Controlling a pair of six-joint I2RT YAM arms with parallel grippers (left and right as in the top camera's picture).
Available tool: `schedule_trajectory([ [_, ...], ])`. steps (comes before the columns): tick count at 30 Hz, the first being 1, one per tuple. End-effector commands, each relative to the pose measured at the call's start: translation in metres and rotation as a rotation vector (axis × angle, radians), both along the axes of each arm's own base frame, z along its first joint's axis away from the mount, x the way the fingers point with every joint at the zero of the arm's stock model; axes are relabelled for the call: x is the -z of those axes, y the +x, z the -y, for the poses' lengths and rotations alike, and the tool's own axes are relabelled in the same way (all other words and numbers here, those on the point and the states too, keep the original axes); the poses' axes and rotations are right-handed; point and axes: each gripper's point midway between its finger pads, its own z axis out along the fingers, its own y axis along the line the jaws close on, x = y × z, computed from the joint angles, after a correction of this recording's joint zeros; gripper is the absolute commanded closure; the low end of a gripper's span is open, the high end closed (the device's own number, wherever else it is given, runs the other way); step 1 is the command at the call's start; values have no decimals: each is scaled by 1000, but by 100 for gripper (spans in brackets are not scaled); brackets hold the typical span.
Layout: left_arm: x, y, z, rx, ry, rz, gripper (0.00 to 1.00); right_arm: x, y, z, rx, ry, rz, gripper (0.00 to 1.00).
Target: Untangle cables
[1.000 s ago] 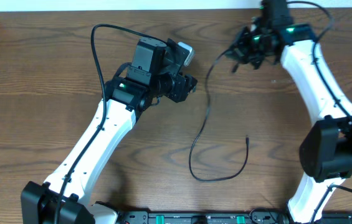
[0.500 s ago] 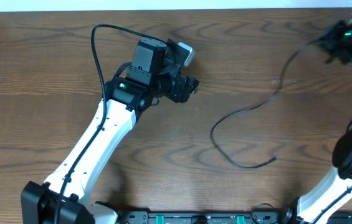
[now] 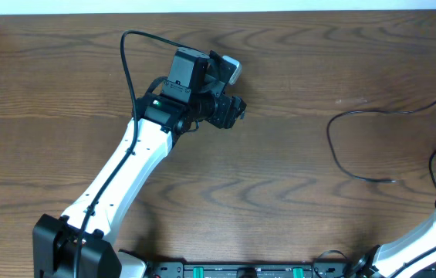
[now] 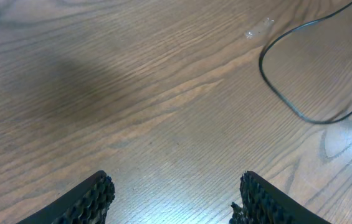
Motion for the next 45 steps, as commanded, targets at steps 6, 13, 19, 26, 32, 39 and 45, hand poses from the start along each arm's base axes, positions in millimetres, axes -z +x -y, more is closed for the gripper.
schedule_trajectory([
  [6, 1, 1, 1, -7, -1, -10, 34, 2, -17, 6, 19, -82, -109, 1],
  [13, 3, -1, -1, -7, 5, -23, 34, 19, -23, -20, -65, 35, -148, 1],
  [19, 3, -1, -1, -7, 5, -23, 34, 20, -7, -104, -548, 143, -92, 1],
  [26, 4, 1, -4, -23, 23, -15, 27, 57, -11, -203, -800, 158, -299, 1],
  [32, 12, 21, -41, -244, 158, 14, 14, 103, -14, -269, -839, 73, -511, 1],
  [39, 19, 28, -79, -382, 258, 10, 12, 159, -42, -341, -888, 65, -685, 1],
  [45, 25, 33, -120, -473, 278, -39, 12, 191, -65, -373, -901, 92, -762, 1],
])
